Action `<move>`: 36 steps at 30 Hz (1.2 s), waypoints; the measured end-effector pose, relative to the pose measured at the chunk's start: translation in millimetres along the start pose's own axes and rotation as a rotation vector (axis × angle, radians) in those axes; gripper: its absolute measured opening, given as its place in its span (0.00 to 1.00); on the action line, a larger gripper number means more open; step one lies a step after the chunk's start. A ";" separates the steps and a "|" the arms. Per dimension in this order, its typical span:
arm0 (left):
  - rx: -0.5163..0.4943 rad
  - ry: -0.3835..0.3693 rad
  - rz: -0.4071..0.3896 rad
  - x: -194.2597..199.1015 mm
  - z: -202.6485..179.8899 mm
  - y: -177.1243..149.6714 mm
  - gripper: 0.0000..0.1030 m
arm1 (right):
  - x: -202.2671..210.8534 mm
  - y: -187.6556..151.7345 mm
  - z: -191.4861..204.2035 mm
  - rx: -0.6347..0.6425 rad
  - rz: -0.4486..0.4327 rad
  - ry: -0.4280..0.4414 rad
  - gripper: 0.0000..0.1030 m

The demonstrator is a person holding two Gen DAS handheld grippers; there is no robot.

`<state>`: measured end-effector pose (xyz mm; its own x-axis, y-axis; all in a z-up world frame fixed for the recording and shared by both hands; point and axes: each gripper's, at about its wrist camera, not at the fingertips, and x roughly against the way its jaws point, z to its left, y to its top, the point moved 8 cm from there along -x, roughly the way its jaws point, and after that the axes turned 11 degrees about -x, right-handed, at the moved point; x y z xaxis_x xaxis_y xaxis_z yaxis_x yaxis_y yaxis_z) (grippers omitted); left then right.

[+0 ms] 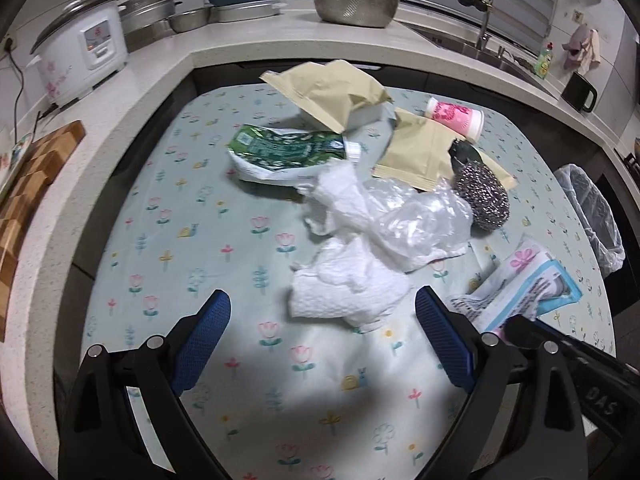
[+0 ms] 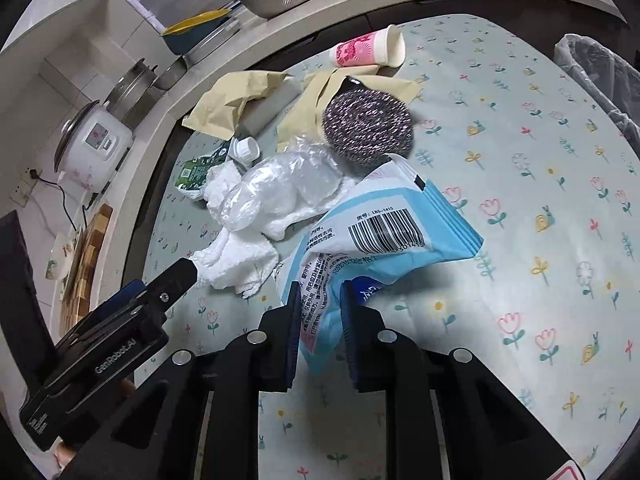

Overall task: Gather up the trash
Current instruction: 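Grasp the blue-white wipes packet with the right tool while the left tool reaches the white paper towel, then grasp and lift the white paper towel with the left tool while the right tool lifts the packet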

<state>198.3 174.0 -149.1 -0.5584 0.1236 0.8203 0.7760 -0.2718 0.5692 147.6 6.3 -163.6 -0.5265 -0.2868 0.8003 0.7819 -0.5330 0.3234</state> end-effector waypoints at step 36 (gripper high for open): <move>-0.063 -0.039 -0.051 66.1 -81.9 0.9 0.10 | 100.9 31.7 -31.9 -0.008 -0.182 0.061 0.18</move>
<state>138.1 103.7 -98.9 -0.5838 0.1759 0.7926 0.7260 -0.3239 0.6066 108.6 -65.0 -88.8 -0.6784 -0.2327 0.6969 0.6693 -0.5870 0.4555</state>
